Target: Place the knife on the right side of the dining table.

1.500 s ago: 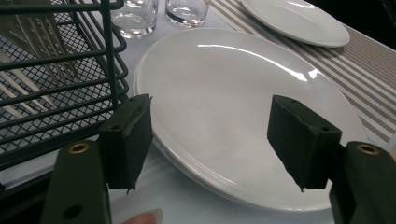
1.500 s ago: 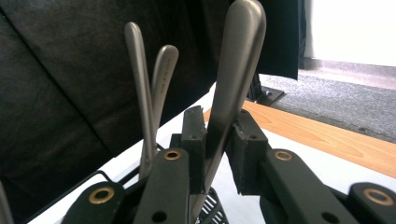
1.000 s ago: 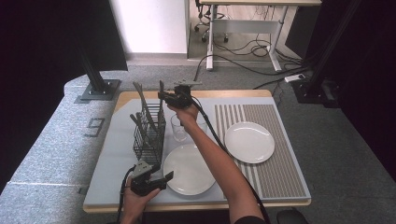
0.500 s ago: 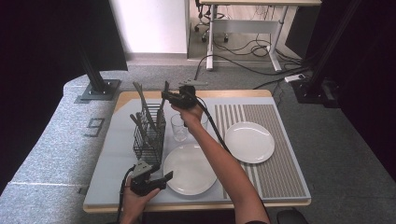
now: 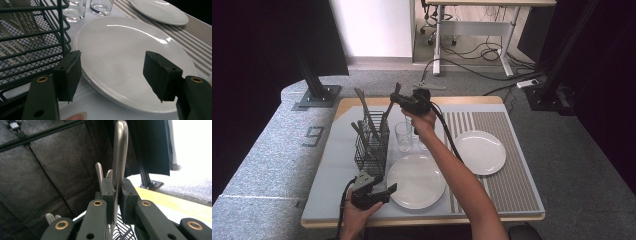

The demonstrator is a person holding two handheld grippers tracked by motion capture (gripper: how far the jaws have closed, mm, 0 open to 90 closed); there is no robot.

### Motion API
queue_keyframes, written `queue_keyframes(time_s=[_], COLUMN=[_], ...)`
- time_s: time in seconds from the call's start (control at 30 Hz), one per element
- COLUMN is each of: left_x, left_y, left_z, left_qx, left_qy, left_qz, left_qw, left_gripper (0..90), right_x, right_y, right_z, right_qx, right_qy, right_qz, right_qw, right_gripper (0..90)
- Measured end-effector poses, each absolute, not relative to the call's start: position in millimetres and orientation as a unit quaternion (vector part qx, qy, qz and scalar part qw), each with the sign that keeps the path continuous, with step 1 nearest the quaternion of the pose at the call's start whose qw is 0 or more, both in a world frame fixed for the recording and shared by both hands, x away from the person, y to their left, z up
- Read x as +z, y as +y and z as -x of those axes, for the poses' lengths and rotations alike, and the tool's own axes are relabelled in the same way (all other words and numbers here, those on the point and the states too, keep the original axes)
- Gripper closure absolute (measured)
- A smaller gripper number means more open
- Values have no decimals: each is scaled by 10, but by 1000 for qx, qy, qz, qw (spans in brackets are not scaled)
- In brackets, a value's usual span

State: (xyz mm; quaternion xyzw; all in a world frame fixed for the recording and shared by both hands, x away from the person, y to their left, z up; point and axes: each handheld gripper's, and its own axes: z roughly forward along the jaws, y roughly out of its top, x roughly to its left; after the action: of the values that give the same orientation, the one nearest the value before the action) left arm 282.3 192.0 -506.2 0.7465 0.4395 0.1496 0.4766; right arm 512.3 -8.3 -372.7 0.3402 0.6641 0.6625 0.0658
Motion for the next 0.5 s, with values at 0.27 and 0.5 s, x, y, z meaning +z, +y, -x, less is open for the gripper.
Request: queue_keyframes(time_s=[0.27, 0.5], left_x=[-5067, -5060], left_y=[1863, 1876], left_z=[-2818, -2815], left_qx=[149, 150], left_qy=[433, 434], left_qz=[-753, -751], left_qw=[473, 474], left_gripper=[311, 311], right_x=[-3607, -3567], right_y=[-226, -288], right_z=[-5067, -5052], right_qx=[677, 681], right_qy=[651, 649], right_qz=[-337, -333], right_qw=[62, 62], right_gripper=[836, 836])
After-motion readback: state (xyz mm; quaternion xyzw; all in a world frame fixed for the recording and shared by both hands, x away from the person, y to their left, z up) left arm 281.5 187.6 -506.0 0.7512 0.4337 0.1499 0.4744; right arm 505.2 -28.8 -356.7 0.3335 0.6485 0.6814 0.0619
